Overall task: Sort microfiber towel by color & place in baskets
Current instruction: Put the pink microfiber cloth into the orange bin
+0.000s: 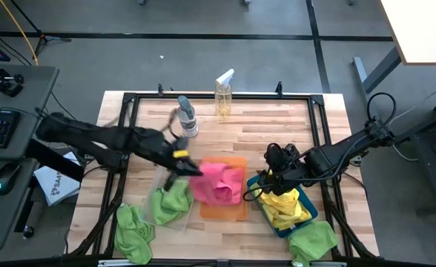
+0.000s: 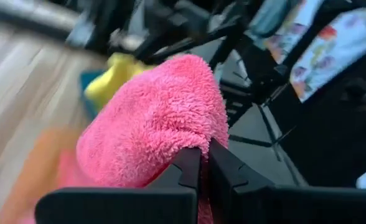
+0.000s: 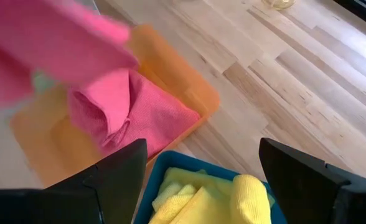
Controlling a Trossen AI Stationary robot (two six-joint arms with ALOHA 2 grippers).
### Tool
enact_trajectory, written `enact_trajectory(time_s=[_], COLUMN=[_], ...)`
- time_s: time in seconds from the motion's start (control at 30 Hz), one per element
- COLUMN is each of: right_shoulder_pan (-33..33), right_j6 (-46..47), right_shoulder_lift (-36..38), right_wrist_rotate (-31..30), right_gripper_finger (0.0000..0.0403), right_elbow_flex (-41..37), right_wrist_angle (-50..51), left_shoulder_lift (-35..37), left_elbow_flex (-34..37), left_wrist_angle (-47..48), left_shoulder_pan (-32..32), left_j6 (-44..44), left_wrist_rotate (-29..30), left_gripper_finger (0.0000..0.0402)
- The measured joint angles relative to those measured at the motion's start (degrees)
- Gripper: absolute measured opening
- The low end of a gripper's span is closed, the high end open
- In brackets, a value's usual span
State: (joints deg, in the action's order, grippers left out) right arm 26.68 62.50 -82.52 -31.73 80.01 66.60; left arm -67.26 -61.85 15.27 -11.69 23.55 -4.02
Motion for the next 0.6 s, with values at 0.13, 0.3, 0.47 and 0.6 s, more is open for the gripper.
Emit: enact_trajectory(time_s=[0.13,0.3,0.47,0.6], right_shoulder_pan=[0.0,0.0,0.0,0.0], right_j6=[0.0,0.0,0.0,0.0], right_shoulder_lift=[0.0,0.0,0.0,0.0], right_wrist_rotate=[0.0,0.0,-0.5,-1.8], right_gripper_finger=[0.0307,0.0307,0.0307,0.0307], right_elbow_flex=[0.0,0.0,0.0,0.0], right_wrist_angle=[0.0,0.0,0.5,0.5], left_shoulder_lift=[-7.7,-11.1,-11.1,-11.2], left_elbow_flex=[-2.9,-3.2,2.5,12.5], left_wrist_angle=[-10.3,-15.9,-22.3,-37.2], left_shoulder_pan=[-1.1,-1.1,-2.2,-4.2], left_j6=[-8.3,-10.4,-7.9,-0.8], left_wrist_rotate=[0.3,4.6,11.5,13.7], left_gripper_finger=[0.0000,0.0000,0.0000,0.0000])
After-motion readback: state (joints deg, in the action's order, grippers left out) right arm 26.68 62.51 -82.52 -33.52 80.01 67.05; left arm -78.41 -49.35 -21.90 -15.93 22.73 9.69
